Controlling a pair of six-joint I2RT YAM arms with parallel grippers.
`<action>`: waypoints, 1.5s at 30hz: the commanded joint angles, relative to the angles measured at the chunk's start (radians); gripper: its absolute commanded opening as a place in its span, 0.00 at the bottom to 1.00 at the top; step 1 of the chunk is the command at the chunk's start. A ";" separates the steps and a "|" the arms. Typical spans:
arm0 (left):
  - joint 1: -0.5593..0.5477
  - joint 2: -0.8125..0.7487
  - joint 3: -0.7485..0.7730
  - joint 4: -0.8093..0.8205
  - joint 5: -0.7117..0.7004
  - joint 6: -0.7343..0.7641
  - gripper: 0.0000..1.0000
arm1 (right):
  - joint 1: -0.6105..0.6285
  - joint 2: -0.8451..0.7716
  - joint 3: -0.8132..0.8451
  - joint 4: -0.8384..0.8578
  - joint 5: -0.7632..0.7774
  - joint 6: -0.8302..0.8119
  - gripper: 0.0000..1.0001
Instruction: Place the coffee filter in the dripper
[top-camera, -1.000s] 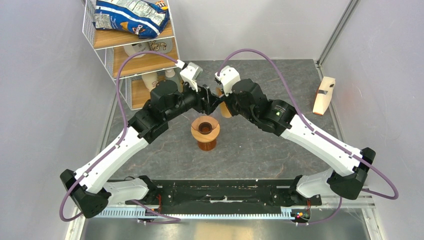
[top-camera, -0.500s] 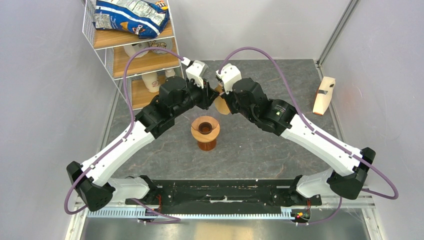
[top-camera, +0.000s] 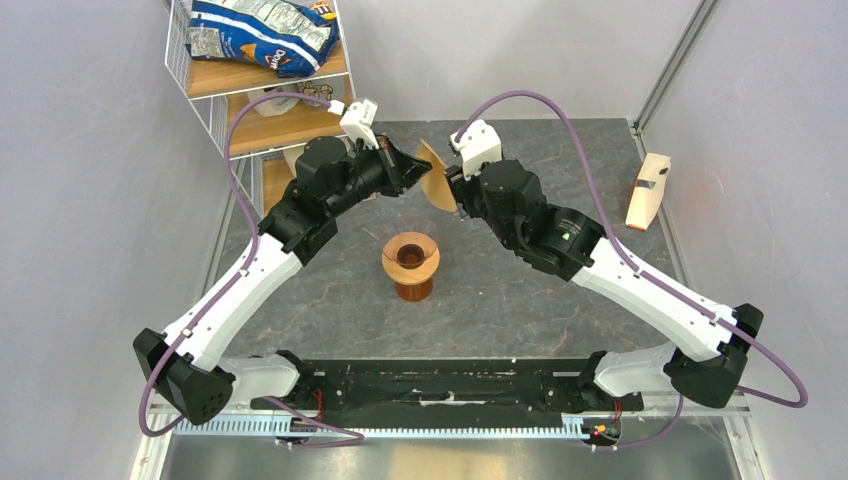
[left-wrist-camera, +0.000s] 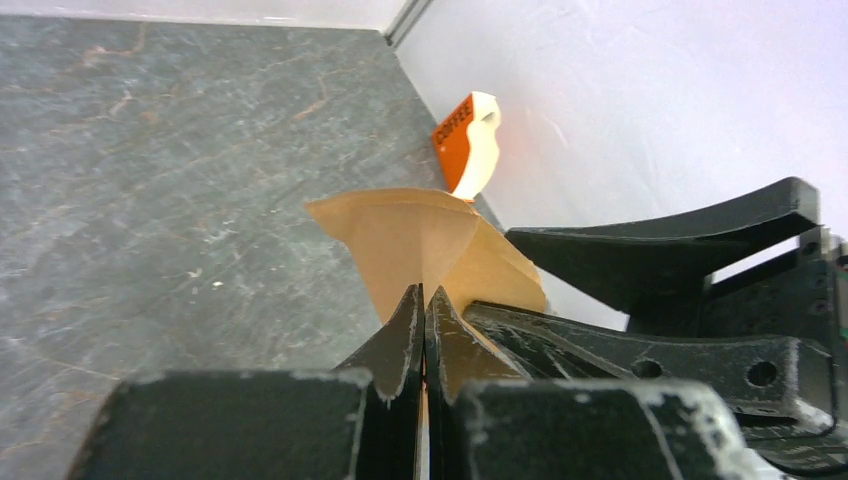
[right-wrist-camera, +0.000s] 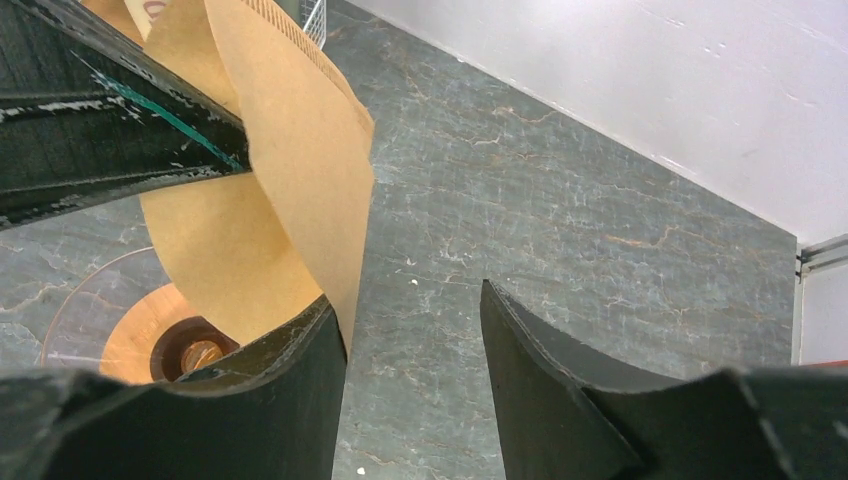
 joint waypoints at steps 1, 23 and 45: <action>0.008 -0.013 0.008 0.076 0.074 -0.144 0.02 | 0.002 -0.009 -0.016 0.104 0.037 -0.001 0.52; -0.028 -0.059 0.063 -0.123 -0.035 0.339 0.60 | 0.002 -0.025 -0.020 0.048 -0.176 -0.232 0.00; -0.071 -0.011 0.098 -0.223 -0.048 0.426 0.56 | 0.024 0.004 0.052 -0.007 -0.212 -0.294 0.00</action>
